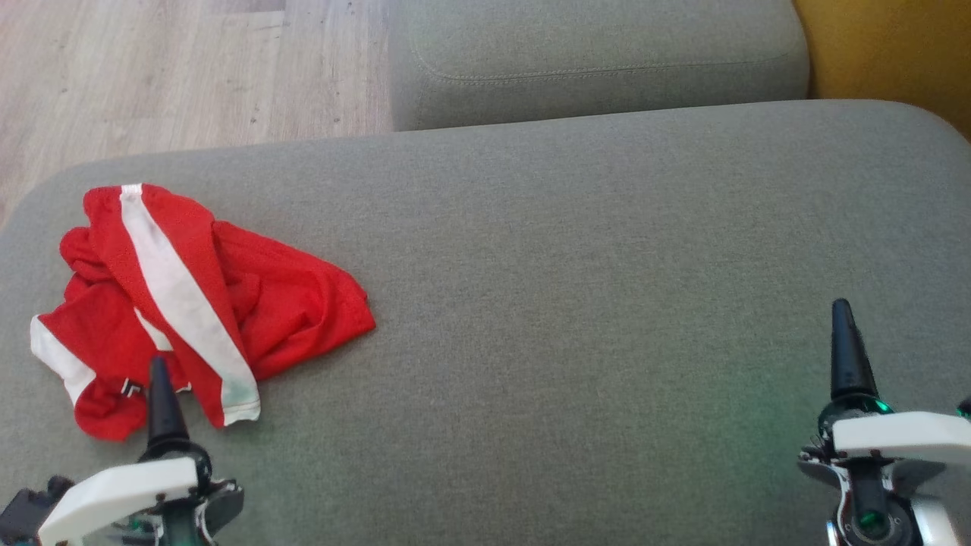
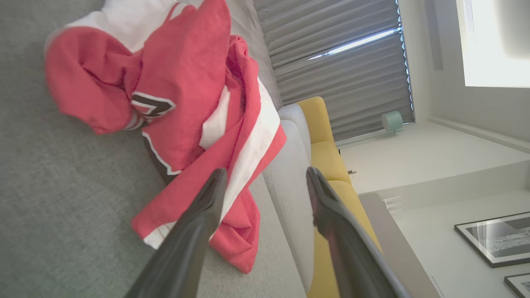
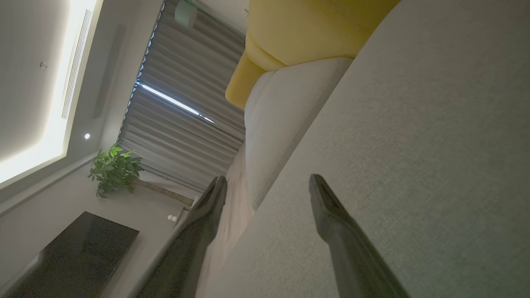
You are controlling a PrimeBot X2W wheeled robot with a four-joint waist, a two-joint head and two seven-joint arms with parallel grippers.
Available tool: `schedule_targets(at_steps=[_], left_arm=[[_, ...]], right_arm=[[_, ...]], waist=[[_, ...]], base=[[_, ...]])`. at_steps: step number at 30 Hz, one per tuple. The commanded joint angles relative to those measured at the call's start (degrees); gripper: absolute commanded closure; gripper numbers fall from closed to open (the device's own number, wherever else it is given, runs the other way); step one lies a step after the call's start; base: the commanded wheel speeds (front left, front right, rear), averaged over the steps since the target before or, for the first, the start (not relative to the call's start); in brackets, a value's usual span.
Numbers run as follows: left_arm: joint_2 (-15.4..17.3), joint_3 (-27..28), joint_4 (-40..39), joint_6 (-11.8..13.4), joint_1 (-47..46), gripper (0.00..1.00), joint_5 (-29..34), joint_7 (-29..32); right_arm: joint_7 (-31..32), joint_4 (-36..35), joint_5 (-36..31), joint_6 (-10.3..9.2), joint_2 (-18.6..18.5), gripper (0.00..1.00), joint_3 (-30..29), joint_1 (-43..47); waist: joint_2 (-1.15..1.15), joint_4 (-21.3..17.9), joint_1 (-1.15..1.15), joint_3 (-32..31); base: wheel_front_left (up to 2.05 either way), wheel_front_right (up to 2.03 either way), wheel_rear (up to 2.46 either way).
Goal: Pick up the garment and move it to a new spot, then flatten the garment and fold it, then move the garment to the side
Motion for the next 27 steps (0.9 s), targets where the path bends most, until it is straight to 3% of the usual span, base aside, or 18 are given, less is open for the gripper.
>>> schedule_targets(at_steps=[1,10,27], left_arm=[[0.3,0.2,-2.5,0.1,-2.5,0.0,1.3,-0.4],[0.4,-3.0,-6.5,1.4,-2.3,0.0,10.5,-2.0],[0.4,-9.5,-7.9,3.6,-2.4,0.0,30.8,-4.7]], right_arm=[[-0.6,-2.8,-1.9,-0.01,-0.3,0.0,0.7,-3.2],[-2.1,-5.7,-13.4,-0.02,-0.4,0.0,2.7,-3.2],[-4.8,-7.3,-28.6,-0.02,-0.4,0.0,4.5,-2.9]], waist=[[0.0,0.0,0.0,0.0],[0.0,0.0,0.0,0.3],[0.0,-0.6,0.0,0.6]], base=[[0.0,0.0,0.0],[0.0,0.0,0.0],[0.0,0.0,0.0]])
